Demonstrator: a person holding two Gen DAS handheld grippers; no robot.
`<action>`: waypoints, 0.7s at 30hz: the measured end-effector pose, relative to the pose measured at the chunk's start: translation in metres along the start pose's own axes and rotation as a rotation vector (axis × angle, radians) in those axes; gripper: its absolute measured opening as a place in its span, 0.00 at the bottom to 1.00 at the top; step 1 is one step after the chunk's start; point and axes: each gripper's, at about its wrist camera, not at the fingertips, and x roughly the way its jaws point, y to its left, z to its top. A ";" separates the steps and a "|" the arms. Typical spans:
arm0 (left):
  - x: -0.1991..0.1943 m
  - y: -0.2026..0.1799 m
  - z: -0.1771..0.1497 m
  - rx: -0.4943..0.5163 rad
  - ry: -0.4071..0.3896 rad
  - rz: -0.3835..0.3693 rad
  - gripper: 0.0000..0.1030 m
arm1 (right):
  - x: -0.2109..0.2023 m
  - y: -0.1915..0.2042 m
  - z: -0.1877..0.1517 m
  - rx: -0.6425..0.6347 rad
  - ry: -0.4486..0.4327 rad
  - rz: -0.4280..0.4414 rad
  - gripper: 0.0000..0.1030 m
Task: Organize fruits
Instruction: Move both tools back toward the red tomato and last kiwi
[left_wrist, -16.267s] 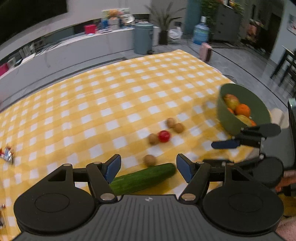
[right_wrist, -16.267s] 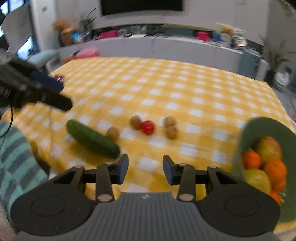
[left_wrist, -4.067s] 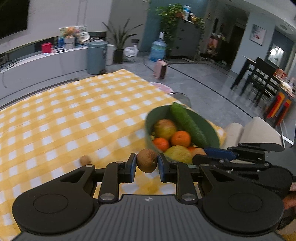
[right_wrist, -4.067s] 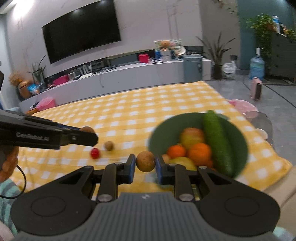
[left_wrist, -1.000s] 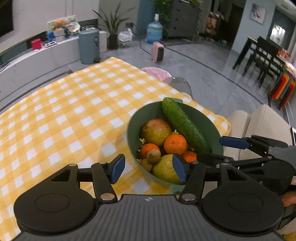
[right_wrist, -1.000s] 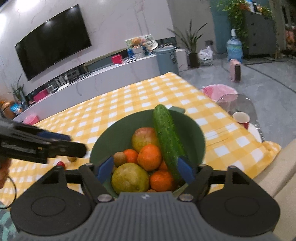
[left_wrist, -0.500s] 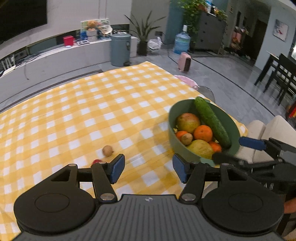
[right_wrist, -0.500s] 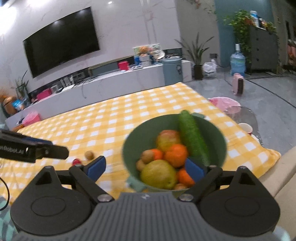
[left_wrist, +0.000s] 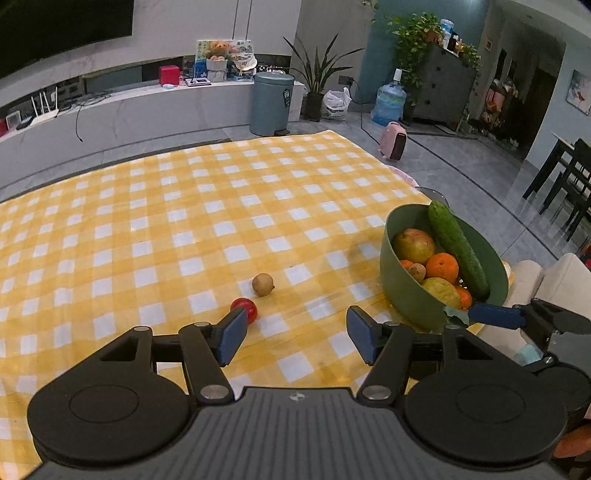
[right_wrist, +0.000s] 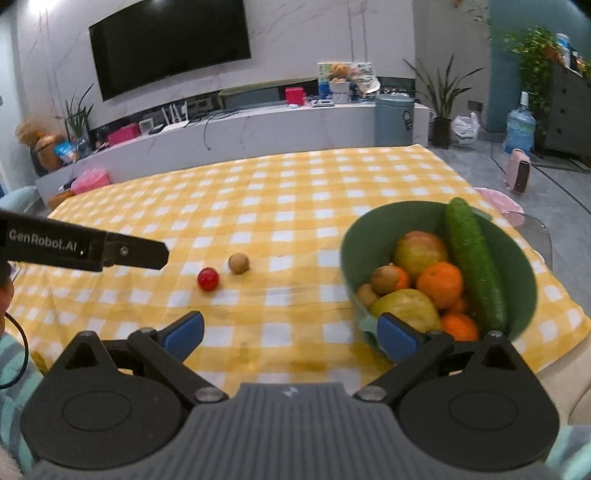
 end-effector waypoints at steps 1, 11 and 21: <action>0.001 0.003 -0.001 -0.005 0.002 -0.007 0.70 | 0.002 0.002 0.000 -0.005 0.004 0.007 0.94; 0.032 0.024 -0.005 -0.033 0.056 -0.027 0.67 | 0.036 0.025 0.009 -0.089 0.043 0.025 0.75; 0.076 0.044 -0.003 -0.076 0.121 -0.019 0.55 | 0.082 0.025 0.019 -0.075 0.125 0.067 0.44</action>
